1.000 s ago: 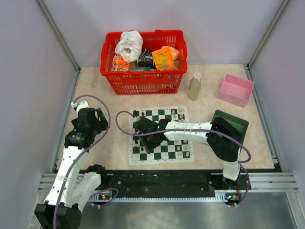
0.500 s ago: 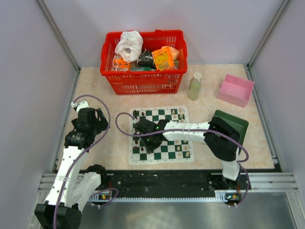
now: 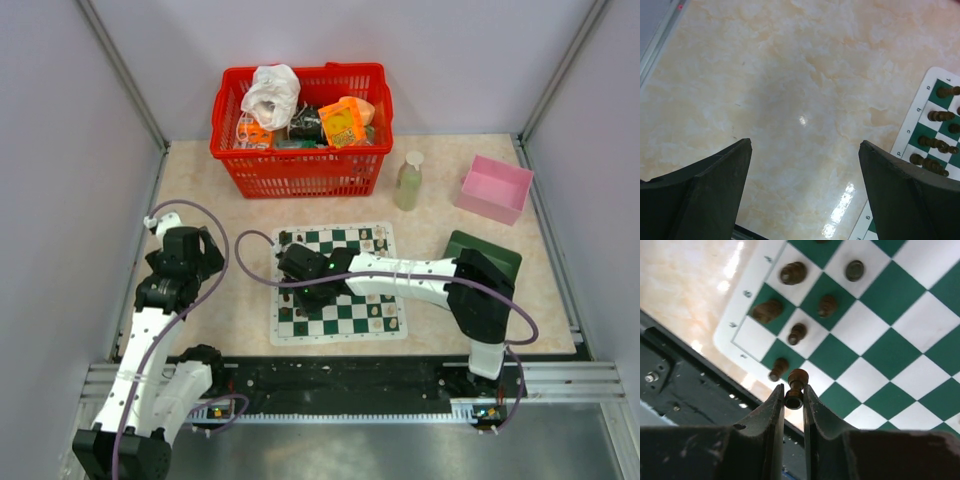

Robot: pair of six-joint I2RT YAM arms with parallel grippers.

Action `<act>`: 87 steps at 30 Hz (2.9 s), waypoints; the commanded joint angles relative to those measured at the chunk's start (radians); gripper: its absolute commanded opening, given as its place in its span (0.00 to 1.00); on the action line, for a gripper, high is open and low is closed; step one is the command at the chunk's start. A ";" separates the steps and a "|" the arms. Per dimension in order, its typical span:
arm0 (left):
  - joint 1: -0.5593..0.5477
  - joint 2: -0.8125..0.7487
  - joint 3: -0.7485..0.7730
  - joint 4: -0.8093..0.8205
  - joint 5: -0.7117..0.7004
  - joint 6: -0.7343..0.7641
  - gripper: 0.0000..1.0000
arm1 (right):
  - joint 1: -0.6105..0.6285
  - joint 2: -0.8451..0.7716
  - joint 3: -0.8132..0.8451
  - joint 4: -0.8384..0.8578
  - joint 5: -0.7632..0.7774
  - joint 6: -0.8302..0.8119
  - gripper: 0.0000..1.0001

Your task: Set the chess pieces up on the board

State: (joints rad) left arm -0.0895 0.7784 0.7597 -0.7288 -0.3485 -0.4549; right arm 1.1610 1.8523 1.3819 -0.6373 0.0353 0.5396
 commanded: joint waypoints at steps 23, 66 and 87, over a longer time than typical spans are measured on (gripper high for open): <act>0.000 -0.103 0.018 -0.069 -0.245 -0.128 0.99 | 0.115 0.214 0.252 0.001 -0.061 -0.124 0.13; 0.000 -0.103 0.018 -0.060 -0.211 -0.108 0.99 | 0.115 0.090 0.253 -0.001 0.029 -0.130 0.43; 0.000 -0.097 0.018 -0.058 -0.208 -0.107 0.99 | 0.029 0.050 0.083 0.043 0.108 0.028 0.36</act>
State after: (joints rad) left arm -0.0895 0.6834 0.7601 -0.8162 -0.5610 -0.5732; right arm 1.2137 1.9030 1.4837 -0.6392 0.1528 0.5323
